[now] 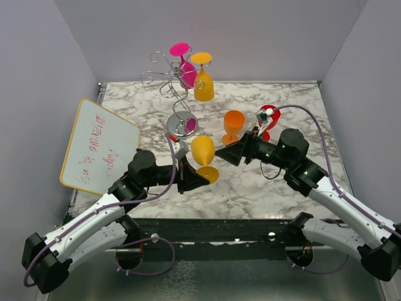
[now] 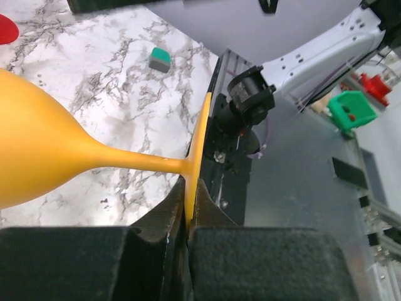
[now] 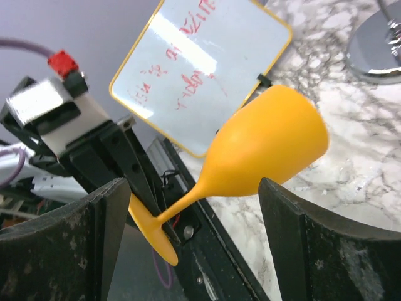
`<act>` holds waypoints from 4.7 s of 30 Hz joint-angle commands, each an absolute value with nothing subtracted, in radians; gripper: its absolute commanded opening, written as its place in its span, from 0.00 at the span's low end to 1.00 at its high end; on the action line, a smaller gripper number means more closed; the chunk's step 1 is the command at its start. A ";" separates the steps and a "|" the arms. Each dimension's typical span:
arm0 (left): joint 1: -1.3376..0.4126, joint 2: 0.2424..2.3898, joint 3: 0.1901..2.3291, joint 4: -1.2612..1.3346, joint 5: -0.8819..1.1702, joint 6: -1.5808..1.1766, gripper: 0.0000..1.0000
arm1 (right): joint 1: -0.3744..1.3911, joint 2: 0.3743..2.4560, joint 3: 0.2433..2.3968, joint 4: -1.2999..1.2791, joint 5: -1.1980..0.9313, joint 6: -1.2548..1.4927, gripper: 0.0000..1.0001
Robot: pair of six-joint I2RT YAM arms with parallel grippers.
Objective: Take the wine glass off the wine glass rack
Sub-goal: Place the wine glass at the center of the board.
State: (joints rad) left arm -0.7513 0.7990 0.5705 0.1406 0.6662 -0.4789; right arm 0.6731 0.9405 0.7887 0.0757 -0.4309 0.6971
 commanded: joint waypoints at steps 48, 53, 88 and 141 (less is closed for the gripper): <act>-0.756 0.776 0.535 -0.120 0.827 0.771 0.00 | 0.211 1.293 1.222 -0.329 -1.288 0.288 0.94; -0.756 0.817 0.520 -0.095 0.843 0.797 0.00 | 0.298 1.356 1.340 -0.604 -1.219 0.040 0.90; -0.756 0.788 0.458 -0.058 0.822 0.741 0.00 | 0.521 1.483 1.470 -0.775 -1.281 -0.058 0.25; -0.756 0.703 0.566 -0.063 0.313 0.311 0.91 | 0.528 1.220 1.293 -0.662 -0.390 0.199 0.01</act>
State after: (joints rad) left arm -0.7593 0.7311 0.5297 -0.0547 0.5003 0.4042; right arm 0.5243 1.2911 1.3506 -0.6674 -0.6624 0.1513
